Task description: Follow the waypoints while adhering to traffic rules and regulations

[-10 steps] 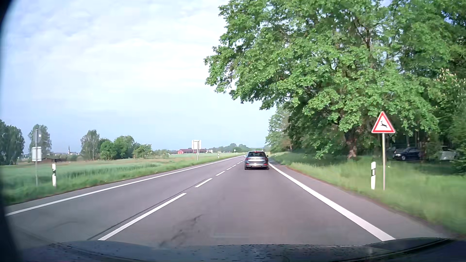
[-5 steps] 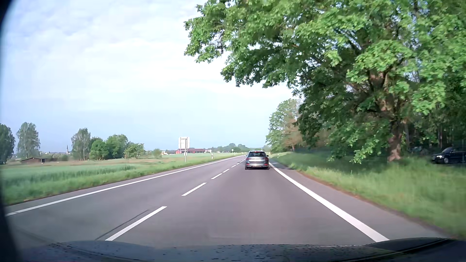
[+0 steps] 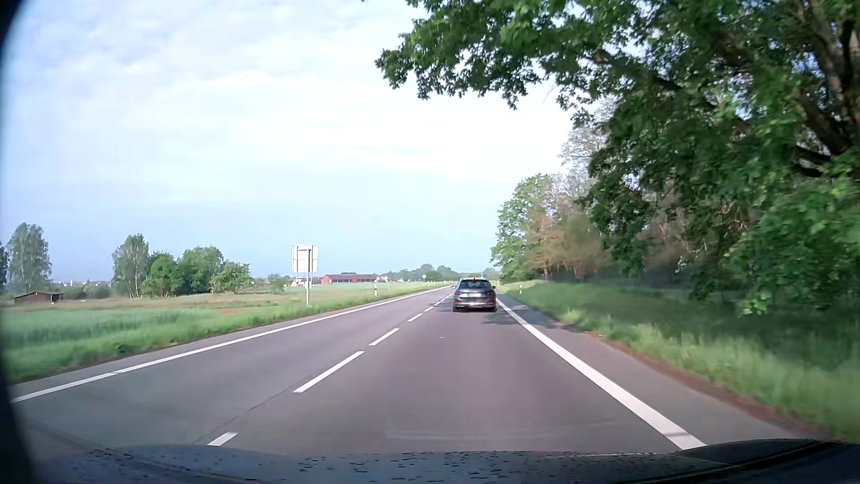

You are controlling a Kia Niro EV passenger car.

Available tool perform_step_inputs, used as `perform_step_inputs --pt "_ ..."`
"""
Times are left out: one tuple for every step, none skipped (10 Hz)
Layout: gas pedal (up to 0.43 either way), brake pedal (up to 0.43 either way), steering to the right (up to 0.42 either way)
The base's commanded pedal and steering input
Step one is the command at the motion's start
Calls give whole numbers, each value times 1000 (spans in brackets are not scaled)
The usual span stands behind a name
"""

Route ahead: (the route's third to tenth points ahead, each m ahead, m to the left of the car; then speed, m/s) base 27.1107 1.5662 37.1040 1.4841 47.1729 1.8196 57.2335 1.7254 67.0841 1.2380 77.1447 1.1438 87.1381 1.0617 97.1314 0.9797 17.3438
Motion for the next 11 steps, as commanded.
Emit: perform_step_inputs --pt "189 0 0" --pt "189 0 0" --pt "189 0 0" --pt "189 0 0" --pt "189 0 0" --pt "189 0 0" --pt "189 0 0" --pt "189 0 0" --pt "189 0 0" --pt "189 0 0" --pt "177 0 0"
